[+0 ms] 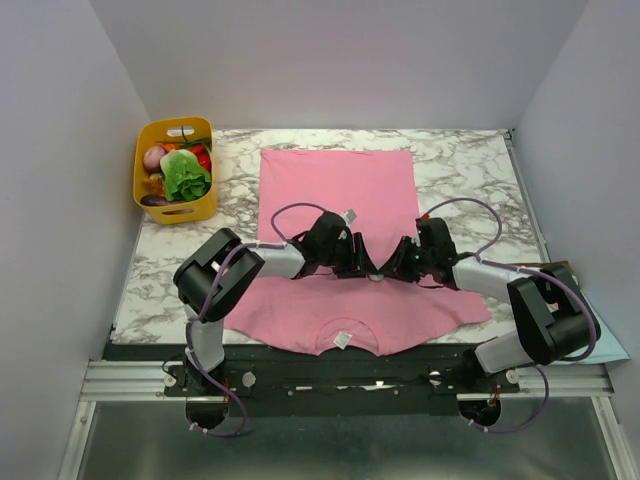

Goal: Pin the brooch onto the clothing

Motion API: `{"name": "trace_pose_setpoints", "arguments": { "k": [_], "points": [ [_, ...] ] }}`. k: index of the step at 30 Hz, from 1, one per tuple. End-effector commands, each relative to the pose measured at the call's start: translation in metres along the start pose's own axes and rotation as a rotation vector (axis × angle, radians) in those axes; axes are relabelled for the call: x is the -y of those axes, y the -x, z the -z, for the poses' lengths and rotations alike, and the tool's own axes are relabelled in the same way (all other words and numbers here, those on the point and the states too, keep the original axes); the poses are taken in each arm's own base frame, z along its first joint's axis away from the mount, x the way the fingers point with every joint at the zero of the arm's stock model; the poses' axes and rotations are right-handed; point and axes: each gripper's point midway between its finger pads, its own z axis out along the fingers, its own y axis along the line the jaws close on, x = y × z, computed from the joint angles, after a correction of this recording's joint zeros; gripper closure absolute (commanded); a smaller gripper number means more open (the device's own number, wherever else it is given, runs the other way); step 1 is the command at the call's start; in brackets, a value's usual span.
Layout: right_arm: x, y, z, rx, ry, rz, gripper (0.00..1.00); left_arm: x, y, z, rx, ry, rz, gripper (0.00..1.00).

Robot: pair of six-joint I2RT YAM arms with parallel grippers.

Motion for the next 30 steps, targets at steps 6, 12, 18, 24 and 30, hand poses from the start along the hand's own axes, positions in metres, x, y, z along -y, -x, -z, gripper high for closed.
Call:
{"name": "trace_pose_setpoints", "arguments": {
  "k": [6, 12, 18, 24, 30],
  "points": [
    [0.008, -0.009, -0.006, -0.028, 0.002, -0.003, 0.72, -0.006, -0.005, -0.013, -0.012, -0.023, 0.016, 0.50],
    [0.011, -0.013, -0.007, -0.035, 0.004, -0.010, 0.75, -0.005, -0.005, -0.016, -0.007, -0.049, 0.024, 0.60],
    [0.004, -0.013, -0.004, -0.032, 0.045, -0.009, 0.76, 0.002, 0.000, -0.012, 0.015, -0.063, 0.005, 0.72],
    [-0.006, -0.009, 0.005, -0.009, 0.083, 0.008, 0.76, 0.009, 0.002, -0.011, 0.028, -0.103, -0.017, 0.98],
    [-0.015, -0.002, 0.017, 0.040, 0.117, 0.031, 0.75, 0.015, 0.006, -0.008, 0.049, -0.131, -0.039, 1.00]
  ]
}}
